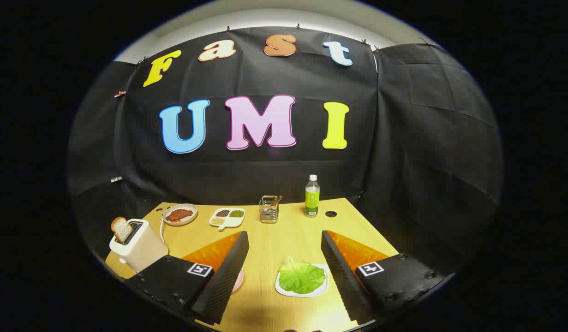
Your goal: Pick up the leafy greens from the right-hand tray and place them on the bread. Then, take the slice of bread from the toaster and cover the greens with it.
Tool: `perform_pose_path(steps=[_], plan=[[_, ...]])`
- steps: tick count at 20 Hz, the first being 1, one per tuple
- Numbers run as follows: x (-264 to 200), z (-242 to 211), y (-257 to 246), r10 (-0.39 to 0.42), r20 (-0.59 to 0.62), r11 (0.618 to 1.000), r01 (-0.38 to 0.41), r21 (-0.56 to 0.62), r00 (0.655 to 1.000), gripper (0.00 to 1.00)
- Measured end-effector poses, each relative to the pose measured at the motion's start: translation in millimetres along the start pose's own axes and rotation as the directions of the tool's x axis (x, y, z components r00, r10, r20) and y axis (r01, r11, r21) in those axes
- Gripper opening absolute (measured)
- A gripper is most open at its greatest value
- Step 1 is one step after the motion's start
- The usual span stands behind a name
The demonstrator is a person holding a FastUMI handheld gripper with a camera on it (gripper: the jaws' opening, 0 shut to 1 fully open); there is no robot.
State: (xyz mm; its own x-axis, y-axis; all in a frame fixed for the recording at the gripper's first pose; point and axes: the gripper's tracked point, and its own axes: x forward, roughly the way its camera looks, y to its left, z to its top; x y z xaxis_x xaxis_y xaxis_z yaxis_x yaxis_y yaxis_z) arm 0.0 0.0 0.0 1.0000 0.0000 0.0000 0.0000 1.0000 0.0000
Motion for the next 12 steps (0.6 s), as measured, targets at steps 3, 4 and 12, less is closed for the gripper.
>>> perform_pose_path(steps=[3, 4, 12], plan=[[2, -2, 2, 0.006, -0.008, 1.000, -0.006, -0.005, 1.000, 0.97], [1, -2, 2, 0.007, -0.007, 1.000, -0.007, -0.013, 1.000, 0.97], [4, -19, 3, 0.023, -0.068, 1.000, -0.025, -0.018, 0.997, 0.97]])
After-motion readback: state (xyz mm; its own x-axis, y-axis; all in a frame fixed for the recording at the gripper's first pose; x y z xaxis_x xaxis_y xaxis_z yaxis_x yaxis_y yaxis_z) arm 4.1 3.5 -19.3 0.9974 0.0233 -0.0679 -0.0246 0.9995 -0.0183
